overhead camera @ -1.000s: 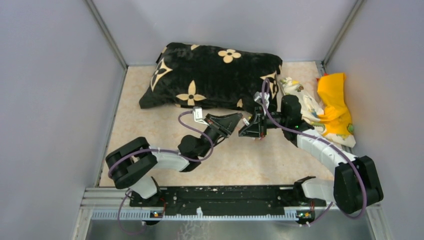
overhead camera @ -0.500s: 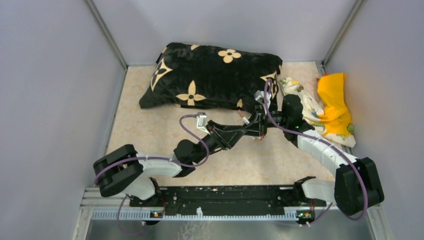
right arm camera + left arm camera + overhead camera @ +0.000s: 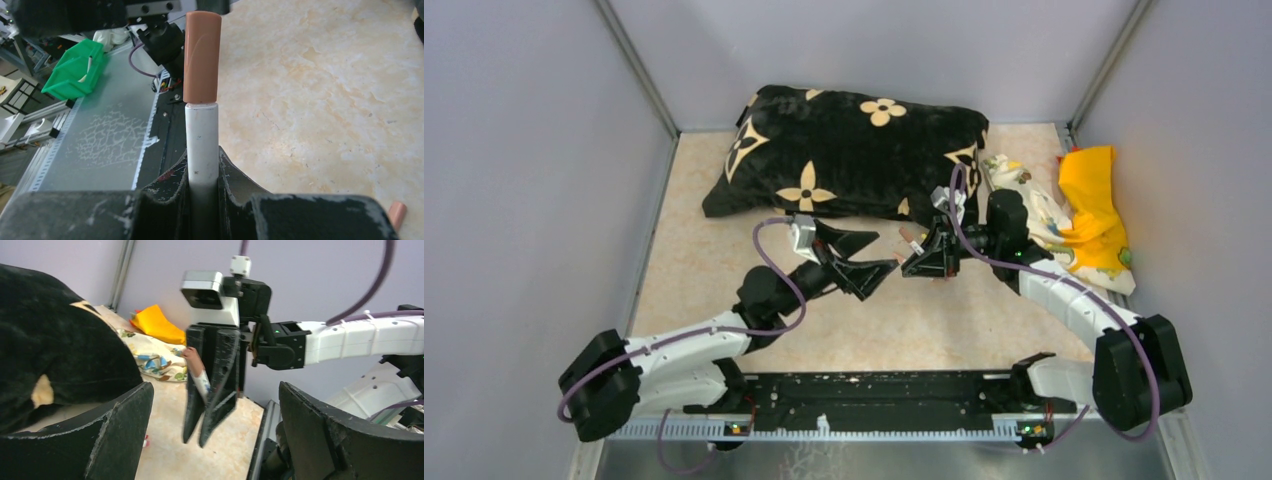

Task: Insert the pens into the pen caps
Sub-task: Insert the pen cap onto the pen.

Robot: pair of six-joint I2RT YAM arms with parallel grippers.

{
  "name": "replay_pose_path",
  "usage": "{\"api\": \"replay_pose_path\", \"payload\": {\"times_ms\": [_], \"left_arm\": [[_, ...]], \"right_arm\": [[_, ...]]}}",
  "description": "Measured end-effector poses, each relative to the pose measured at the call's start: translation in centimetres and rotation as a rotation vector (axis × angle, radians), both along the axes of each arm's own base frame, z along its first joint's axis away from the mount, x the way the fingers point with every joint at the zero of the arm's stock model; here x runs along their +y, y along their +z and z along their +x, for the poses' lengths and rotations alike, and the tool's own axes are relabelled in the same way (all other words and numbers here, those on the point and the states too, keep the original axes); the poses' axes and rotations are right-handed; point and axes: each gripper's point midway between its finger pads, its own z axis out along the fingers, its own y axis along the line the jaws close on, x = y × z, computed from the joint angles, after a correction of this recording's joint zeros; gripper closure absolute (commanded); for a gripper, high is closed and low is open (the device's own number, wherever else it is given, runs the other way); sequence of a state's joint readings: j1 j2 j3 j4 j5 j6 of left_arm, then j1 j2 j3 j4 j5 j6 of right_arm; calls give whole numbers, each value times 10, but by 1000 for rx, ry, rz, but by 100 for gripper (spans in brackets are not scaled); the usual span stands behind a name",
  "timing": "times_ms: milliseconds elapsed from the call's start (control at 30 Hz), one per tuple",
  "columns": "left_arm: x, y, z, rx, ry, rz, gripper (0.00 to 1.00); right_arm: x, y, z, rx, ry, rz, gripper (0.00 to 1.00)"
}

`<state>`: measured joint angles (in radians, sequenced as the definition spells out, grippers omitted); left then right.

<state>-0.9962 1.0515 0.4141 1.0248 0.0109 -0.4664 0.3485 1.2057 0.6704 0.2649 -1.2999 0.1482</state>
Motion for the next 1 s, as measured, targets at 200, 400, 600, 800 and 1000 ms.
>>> {"api": "replay_pose_path", "payload": {"times_ms": [200, 400, 600, 800, 1000], "left_arm": [[11, -2, 28, 13, -52, 45, 4], [-5, 3, 27, 33, -169, 54, 11], [-23, 1, 32, 56, -237, 44, 19], [-36, -5, 41, 84, -261, 41, 27], [-44, 3, 42, 66, -301, 8, 44]], "right_arm": [[-1, 1, -3, 0, 20, 1, 100], [0, -3, -4, 11, 31, -1, 100], [0, -5, -4, 17, 35, -3, 100], [-1, -5, -4, 18, 35, -5, 100], [-1, -6, -5, 23, 36, -7, 100]]}}
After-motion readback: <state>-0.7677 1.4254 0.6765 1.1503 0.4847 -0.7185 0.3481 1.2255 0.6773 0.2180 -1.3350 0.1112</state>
